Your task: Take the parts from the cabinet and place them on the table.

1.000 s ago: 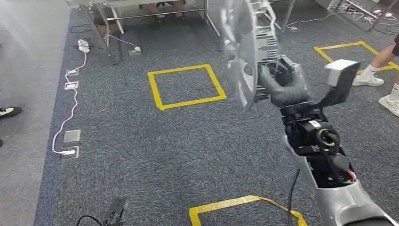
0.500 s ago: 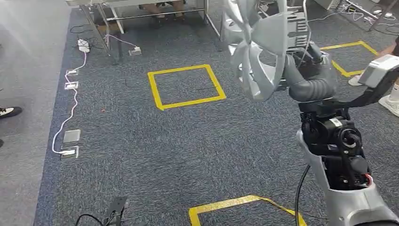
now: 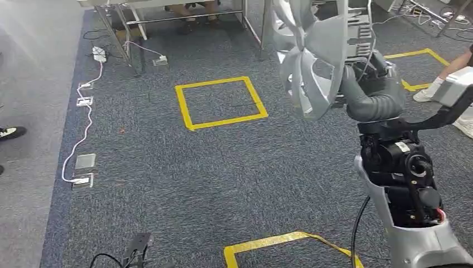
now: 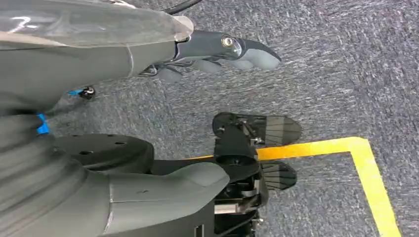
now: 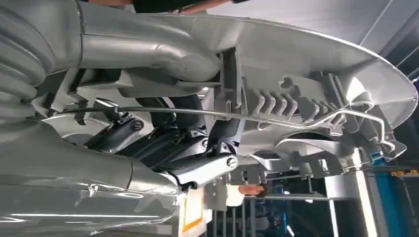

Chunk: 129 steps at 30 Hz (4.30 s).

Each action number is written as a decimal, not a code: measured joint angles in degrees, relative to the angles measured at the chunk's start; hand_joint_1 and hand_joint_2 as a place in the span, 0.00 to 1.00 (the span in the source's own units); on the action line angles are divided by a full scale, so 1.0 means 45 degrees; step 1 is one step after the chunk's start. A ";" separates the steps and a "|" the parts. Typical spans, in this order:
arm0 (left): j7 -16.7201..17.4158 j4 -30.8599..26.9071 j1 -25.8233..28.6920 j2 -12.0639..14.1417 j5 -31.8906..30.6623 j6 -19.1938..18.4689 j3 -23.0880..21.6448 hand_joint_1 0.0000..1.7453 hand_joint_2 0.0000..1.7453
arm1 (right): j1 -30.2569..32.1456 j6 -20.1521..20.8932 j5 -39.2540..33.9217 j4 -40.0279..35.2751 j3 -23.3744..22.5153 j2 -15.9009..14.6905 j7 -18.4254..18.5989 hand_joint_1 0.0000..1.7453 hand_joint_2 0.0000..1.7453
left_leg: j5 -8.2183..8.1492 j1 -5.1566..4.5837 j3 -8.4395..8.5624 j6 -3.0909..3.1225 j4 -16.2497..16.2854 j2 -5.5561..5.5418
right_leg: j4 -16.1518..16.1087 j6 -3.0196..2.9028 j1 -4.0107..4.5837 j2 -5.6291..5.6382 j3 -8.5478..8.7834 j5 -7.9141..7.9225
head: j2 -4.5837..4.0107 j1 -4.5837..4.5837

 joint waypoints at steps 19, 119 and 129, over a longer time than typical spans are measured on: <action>0.0272 0.0000 0.0001 -0.0097 0.0063 -0.0102 -0.0005 0.00 1.00 | 0.0366 0.0039 -0.0102 0.0010 0.0015 0.0000 -0.0209 1.00 1.00 | 0.0000 0.0000 -0.0001 0.0000 -0.0001 0.0000 | 0.0000 0.0000 0.0000 0.0000 0.0000 0.0000 | 0.0000 0.0005; 0.0544 0.0005 -0.0185 -0.0146 -0.0015 -0.0053 -0.0359 0.00 1.00 | 0.0944 -0.0092 0.0233 -0.0432 -0.0058 -0.0063 -0.0073 1.00 1.00 | -0.0157 -0.0130 0.0426 0.0544 -0.0191 0.0635 | 0.4058 0.0228 -0.0025 -0.0240 -0.1163 -0.2613 | 0.0000 -0.0238; 0.0539 0.0005 -0.0154 -0.0141 0.0000 -0.0053 -0.0364 0.00 1.00 | 0.0921 -0.0087 0.0228 -0.0428 -0.0087 -0.0078 -0.0073 1.00 1.00 | -0.1161 -0.0216 0.1516 0.0147 0.0028 0.0470 | -0.0134 -0.0315 0.0012 -0.0228 -0.0509 0.0683 | 0.0000 -0.0092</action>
